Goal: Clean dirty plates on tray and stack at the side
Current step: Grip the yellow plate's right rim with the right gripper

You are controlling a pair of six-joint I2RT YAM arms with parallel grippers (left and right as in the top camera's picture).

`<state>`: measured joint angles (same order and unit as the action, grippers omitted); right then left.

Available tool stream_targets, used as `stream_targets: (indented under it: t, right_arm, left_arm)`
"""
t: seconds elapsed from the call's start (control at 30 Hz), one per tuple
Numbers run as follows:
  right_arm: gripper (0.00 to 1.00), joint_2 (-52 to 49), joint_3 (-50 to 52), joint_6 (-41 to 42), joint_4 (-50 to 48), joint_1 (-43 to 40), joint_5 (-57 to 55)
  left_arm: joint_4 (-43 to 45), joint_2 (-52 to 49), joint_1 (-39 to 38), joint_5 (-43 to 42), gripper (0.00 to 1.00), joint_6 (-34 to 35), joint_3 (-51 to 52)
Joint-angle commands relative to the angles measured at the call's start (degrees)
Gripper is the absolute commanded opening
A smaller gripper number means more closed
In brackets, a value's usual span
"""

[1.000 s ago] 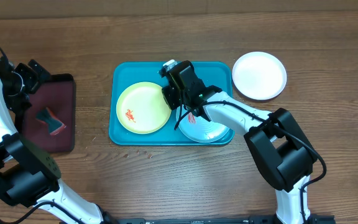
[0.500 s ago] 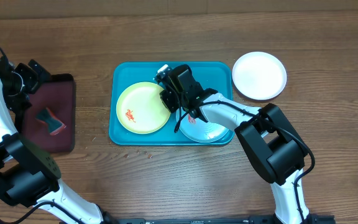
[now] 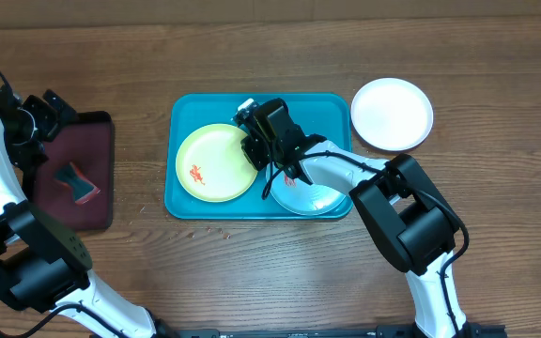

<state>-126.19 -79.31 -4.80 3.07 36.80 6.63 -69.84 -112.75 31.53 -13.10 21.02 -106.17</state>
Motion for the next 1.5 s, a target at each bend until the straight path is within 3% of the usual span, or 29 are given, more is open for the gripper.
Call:
stream_targets:
  t: [0.0, 0.13, 0.8, 1.07, 1.47]
  right_arm:
    - [0.12, -0.72, -1.42, 2.95, 0.44, -0.17, -0.61]
    - [0.04, 1.4, -1.46, 8.52, 1.11, -0.17, -0.66]
    - [0.04, 5.51, -1.44, 41.4, 15.58, -0.17, -12.17]
    - [0.04, 5.51, -1.44, 43.28, 17.9, -0.11, -11.93]
    - [0.04, 5.49, -1.44, 56.41, 19.82, -0.11, -10.6]
  left_arm:
    - [0.02, -0.04, -0.37, -0.46, 1.0, 0.0, -0.66]
    - [0.02, -0.04, -0.37, -0.46, 1.0, 0.0, -0.66]
    - [0.02, -0.04, -0.37, -0.44, 1.0, 0.0, -0.66]
    - [0.02, -0.04, -0.31, -0.44, 1.0, -0.02, -0.66]
    - [0.02, -0.04, -0.42, -0.44, 1.0, 0.0, -0.66]
